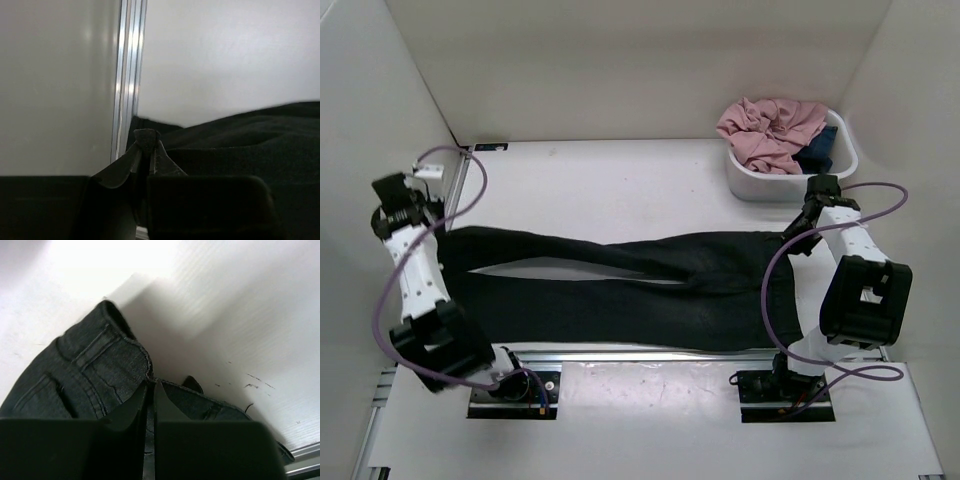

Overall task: Fold and stack the trousers
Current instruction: Flatten the trousers out

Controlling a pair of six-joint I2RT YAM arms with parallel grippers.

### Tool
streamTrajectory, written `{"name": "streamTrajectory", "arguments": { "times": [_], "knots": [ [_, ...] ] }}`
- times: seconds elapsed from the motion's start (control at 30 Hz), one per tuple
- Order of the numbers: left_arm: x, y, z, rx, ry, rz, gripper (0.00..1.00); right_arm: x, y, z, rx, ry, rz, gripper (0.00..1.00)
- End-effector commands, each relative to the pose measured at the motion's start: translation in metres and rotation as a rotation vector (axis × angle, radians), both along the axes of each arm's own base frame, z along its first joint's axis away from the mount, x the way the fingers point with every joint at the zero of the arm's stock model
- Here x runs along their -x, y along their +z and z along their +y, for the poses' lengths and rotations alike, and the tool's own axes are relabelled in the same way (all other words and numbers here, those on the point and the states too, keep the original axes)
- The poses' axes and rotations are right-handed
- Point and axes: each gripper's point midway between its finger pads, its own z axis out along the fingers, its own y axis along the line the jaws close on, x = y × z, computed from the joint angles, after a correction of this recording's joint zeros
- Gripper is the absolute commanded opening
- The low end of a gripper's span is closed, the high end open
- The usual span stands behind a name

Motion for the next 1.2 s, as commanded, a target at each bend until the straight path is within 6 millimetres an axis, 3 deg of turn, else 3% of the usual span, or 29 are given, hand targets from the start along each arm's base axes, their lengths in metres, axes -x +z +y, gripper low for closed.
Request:
{"name": "streamTrajectory", "arguments": {
  "times": [0.0, 0.1, 0.23, 0.33, 0.43, 0.47, 0.5, 0.53, 0.63, 0.67, 0.7, 0.77, 0.8, 0.9, 1.0, 1.17],
  "knots": [
    [0.072, -0.077, -0.012, 0.019, -0.022, 0.225, 0.14, 0.008, -0.001, -0.001, 0.000, 0.007, -0.005, 0.00],
    [0.121, -0.110, -0.008, 0.052, 0.068, 0.311, 0.14, 0.015, -0.008, -0.001, -0.014, 0.002, 0.016, 0.00],
    [0.155, -0.138, -0.024, 0.110, 0.071, 0.387, 0.23, 0.017, -0.007, 0.001, -0.020, 0.005, 0.004, 0.00],
    [0.180, -0.143, -0.042, 0.182, 0.056, 0.460, 0.29, 0.019, -0.004, 0.001, -0.020, 0.005, 0.004, 0.00],
    [0.209, -0.148, -0.061, 0.221, -0.010, 0.546, 0.44, 0.019, -0.002, -0.001, -0.008, 0.001, -0.003, 0.00],
    [0.213, -0.147, -0.064, 0.219, -0.034, 0.560, 0.51, 0.022, -0.003, -0.003, 0.003, 0.006, 0.008, 0.00],
    [0.218, -0.147, -0.066, 0.211, -0.083, 0.585, 0.67, 0.022, -0.003, -0.003, 0.003, 0.006, 0.008, 0.00],
    [0.219, -0.145, -0.074, 0.241, -0.123, 0.569, 0.72, 0.025, -0.003, -0.004, 0.013, 0.013, 0.020, 0.00],
    [0.199, -0.107, -0.091, 0.292, -0.264, 0.453, 0.82, 0.025, -0.007, -0.006, 0.019, 0.010, 0.041, 0.00],
    [0.184, -0.083, -0.086, 0.267, -0.277, 0.388, 0.90, 0.022, -0.004, -0.006, 0.020, 0.010, 0.032, 0.00],
    [0.172, -0.075, -0.081, 0.251, -0.273, 0.338, 0.92, 0.022, -0.004, -0.006, 0.020, 0.010, 0.032, 0.00],
    [0.150, -0.069, -0.062, 0.236, -0.178, 0.272, 0.94, 0.022, -0.004, -0.006, 0.020, 0.010, 0.032, 0.00],
    [0.132, -0.066, -0.042, 0.180, -0.137, 0.216, 0.94, 0.022, -0.004, -0.006, 0.020, 0.010, 0.032, 0.00],
    [0.117, -0.090, -0.003, 0.180, 0.030, 0.271, 0.89, 0.026, -0.010, -0.007, 0.025, 0.007, 0.053, 0.00],
    [0.109, -0.125, 0.012, 0.237, 0.059, 0.372, 0.85, 0.027, -0.015, -0.009, 0.035, 0.003, 0.064, 0.00],
    [0.092, -0.145, 0.039, 0.266, 0.115, 0.384, 0.84, 0.029, -0.020, -0.009, 0.035, 0.012, 0.083, 0.00]
  ]
}}
